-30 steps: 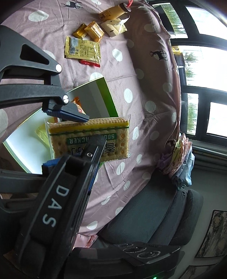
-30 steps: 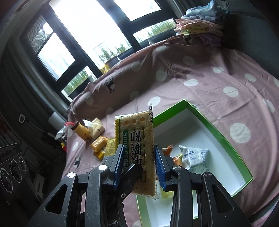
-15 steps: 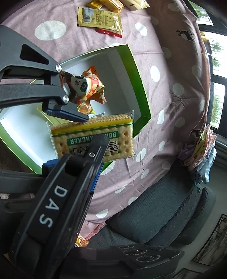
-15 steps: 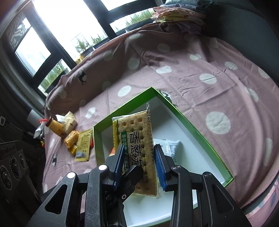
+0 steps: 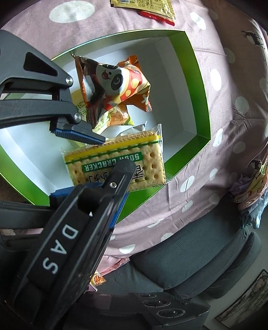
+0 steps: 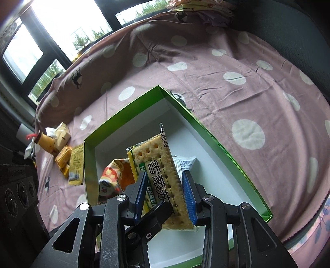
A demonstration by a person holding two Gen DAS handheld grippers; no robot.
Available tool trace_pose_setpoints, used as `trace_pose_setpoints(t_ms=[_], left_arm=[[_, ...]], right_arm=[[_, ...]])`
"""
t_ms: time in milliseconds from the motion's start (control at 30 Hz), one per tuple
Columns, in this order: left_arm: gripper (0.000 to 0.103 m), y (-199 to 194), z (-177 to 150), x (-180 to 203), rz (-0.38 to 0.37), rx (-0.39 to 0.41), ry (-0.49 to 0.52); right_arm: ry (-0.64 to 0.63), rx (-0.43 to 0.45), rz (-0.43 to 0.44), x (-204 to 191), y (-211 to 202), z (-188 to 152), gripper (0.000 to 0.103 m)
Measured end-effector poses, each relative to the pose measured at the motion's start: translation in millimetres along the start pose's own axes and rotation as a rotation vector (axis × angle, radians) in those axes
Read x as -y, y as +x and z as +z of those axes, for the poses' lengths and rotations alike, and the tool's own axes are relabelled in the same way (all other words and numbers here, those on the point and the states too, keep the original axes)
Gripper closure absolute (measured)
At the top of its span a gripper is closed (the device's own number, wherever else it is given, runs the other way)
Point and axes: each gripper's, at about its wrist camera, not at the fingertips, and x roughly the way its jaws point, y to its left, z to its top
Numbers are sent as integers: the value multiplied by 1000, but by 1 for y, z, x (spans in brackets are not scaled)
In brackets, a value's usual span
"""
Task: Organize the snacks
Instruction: 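Open the right gripper to drop the cracker pack into the box, then move the right gripper to the gold sachet and grasp it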
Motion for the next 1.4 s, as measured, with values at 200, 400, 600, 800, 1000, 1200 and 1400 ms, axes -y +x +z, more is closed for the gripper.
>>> trace_pose_setpoints(t_ms=[200, 400, 600, 800, 1000, 1200, 1400], left_arm=[[66, -2, -1, -8, 2, -4, -53], [57, -32, -3, -17, 50, 43, -65], [39, -96, -7, -54, 191, 154, -67], [9, -169, -20, -119, 416, 277, -136], [5, -197, -39, -194, 469, 325, -286], [6, -182, -28, -237, 323, 295, -359], [14, -150, -9, -268, 266, 220, -375]], right_arm=[[3, -7, -19, 0, 2, 1, 65], [-11, 30, -12, -9, -8, 0, 65], [-21, 90, 22, -20, -20, -1, 57], [-66, 168, 113, -49, -31, -6, 35], [-113, 107, 348, -98, -18, -14, 30], [-98, -52, 401, -161, 34, -15, 30], [-120, -162, 321, -216, 90, -3, 30]])
